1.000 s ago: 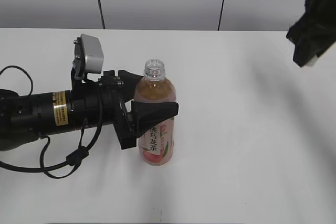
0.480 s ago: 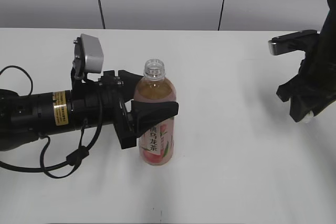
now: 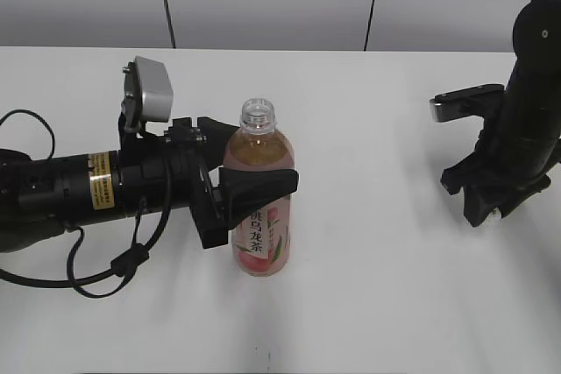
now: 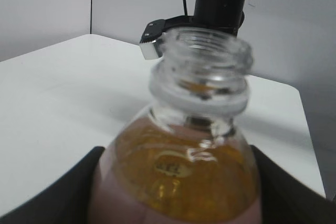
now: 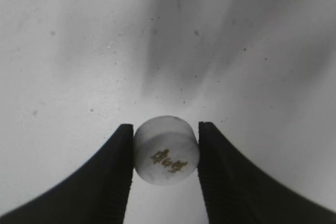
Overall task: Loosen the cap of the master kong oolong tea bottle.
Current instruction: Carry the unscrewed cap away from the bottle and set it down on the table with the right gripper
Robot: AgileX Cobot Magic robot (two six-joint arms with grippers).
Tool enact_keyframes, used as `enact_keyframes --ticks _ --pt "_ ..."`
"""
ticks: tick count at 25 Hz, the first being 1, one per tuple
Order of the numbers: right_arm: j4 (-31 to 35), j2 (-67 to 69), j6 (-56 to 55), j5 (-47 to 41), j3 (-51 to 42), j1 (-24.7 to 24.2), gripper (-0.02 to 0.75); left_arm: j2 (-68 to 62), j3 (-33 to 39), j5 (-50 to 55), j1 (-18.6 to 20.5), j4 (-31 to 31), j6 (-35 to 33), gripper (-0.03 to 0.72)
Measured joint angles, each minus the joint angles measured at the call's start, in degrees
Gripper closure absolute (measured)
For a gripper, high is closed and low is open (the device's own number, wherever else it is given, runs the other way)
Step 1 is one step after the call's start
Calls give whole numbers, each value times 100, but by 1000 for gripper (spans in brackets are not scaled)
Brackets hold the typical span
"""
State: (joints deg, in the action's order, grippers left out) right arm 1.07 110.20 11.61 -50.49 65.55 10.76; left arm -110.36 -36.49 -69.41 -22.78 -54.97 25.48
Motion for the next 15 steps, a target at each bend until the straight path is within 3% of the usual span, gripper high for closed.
enact_keyframes --ticks 2,8,15 --pt "6 79 0 0 -5 0 414 0 0 0 0 0 0 225" --pt "6 147 -18 -160 -7 0 194 0 0 0 0 0 0 225" --pt "-12 -730 -462 -877 -7 0 174 0 0 0 0 0 0 225"
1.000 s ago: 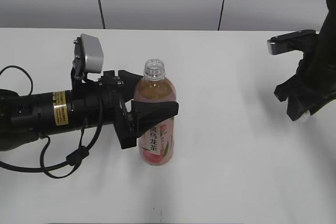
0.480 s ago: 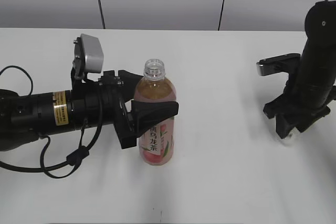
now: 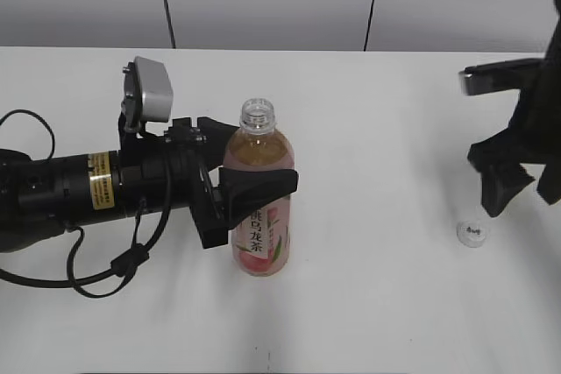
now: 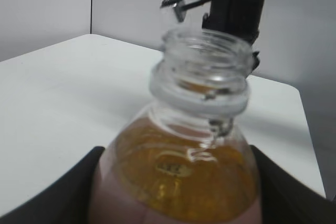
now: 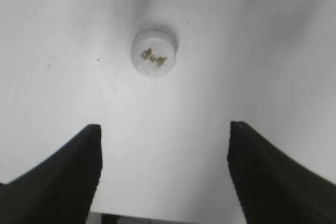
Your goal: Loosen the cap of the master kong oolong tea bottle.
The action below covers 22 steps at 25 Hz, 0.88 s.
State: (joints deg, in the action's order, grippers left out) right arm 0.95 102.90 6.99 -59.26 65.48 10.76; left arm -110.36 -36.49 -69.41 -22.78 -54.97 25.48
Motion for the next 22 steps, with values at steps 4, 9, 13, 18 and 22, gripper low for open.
enact_keyframes --ticks 4,9,13,18,22 --pt "6 -1018 -246 -735 -5 0 174 0 0 5 0 6 0 225" --pt "28 -2666 -271 -972 -5 48 174 0 0 10 0 28 0 225" --pt "123 -4080 -179 -983 -174 52 177 0 0 10 0 33 0 225" --pt "591 -5787 85 -1014 -1253 52 181 0 0 10 0 37 0 211" --pt "700 -7075 241 -1068 -2158 52 181 0 0 10 0 70 0 105"
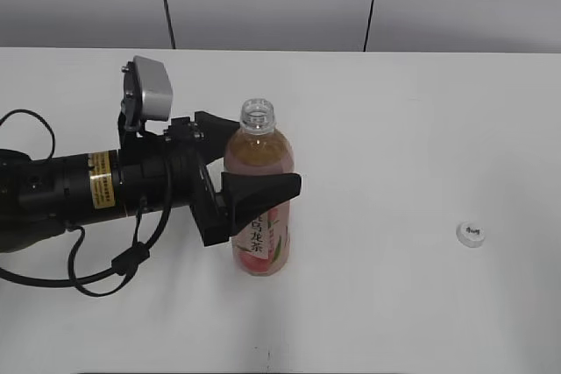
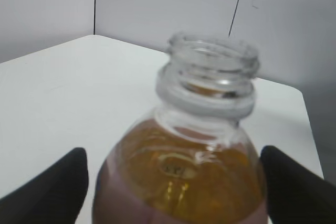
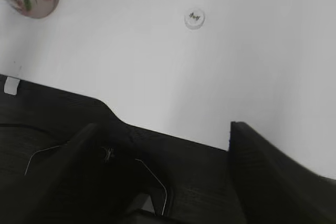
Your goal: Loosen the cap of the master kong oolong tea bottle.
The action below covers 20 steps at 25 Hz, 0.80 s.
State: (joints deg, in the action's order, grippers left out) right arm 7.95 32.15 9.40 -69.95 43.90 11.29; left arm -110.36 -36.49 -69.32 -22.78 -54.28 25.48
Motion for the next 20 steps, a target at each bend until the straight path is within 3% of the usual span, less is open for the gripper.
enact_keyframes --ticks 9,20 --pt "47 -2233 167 -26 -830 0 181 0 0 0 0 -7 0 73" --pt "57 -2504 365 -27 -1199 1 181 239 5 7 0 -160 191 76"
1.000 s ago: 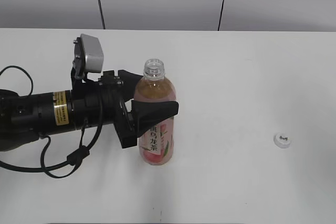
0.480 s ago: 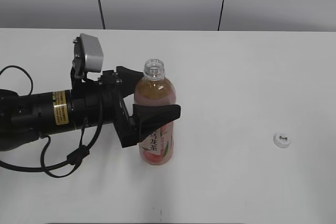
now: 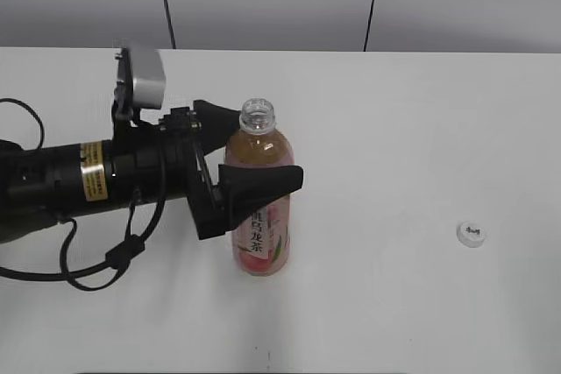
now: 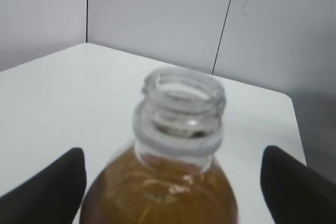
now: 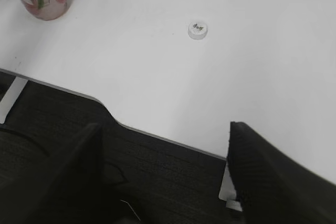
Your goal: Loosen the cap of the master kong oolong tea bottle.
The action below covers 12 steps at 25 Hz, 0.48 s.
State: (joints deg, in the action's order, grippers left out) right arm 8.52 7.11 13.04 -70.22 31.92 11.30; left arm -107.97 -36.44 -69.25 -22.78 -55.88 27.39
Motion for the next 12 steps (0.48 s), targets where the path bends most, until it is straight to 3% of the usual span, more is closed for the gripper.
enact_keyframes --ticks 12 --pt "2 0 82 579 -234 0 181 862 0 148 0 -182 662 76"
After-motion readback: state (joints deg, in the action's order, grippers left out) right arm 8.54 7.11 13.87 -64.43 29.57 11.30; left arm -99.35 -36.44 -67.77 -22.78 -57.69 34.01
